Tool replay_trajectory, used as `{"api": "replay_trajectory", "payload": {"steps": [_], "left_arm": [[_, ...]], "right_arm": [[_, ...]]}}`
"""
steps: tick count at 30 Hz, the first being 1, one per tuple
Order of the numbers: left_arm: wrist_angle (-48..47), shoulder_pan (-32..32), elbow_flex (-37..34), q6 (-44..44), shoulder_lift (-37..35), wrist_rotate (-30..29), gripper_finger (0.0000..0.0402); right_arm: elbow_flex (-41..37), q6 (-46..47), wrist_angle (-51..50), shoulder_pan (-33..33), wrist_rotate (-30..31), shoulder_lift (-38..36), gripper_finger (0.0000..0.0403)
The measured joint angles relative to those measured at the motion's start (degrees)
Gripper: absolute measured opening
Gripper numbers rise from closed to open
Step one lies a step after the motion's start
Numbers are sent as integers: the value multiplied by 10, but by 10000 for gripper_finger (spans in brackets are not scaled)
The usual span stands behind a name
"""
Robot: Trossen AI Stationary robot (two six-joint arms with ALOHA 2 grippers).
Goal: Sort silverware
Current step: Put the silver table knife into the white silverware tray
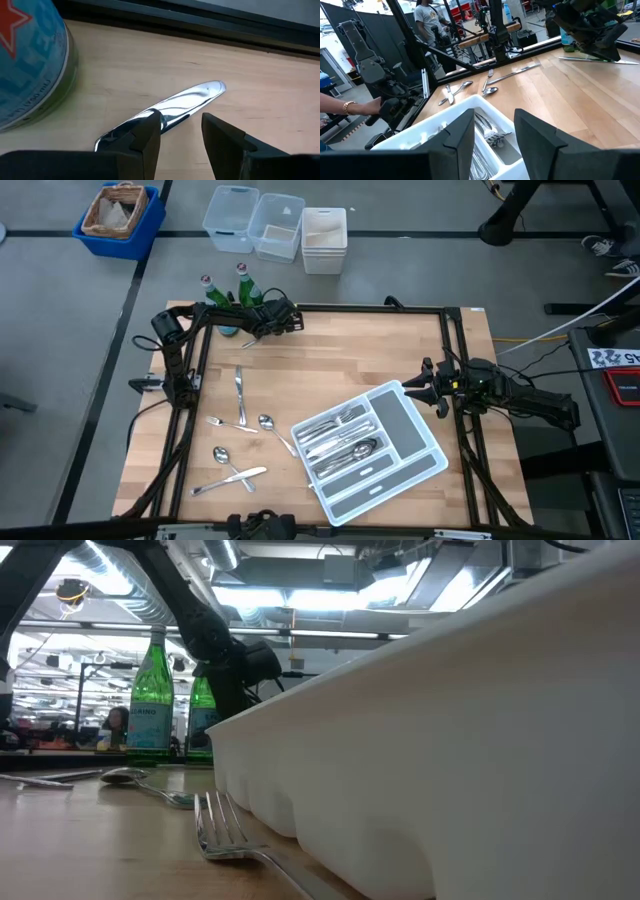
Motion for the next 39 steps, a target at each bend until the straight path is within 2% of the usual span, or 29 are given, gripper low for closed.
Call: {"api": "replay_trajectory", "payload": {"steps": [9, 18, 24, 32, 39], "left_arm": [[1, -33, 1, -29, -2, 73, 133], [1, -128, 1, -75, -2, 121, 133], [-1, -183, 1, -69, -4, 146, 133], [-7, -221, 0, -55, -5, 237, 133], [-66, -234, 0, -20, -18, 326, 133]], "right_arm": [[0, 0, 0, 0, 0, 0, 143], [0, 0, 0, 0, 0, 0, 143], [0, 0, 0, 0, 0, 0, 143], [0, 0, 0, 0, 0, 0, 143], [0, 0, 0, 0, 0, 0, 143]]}}
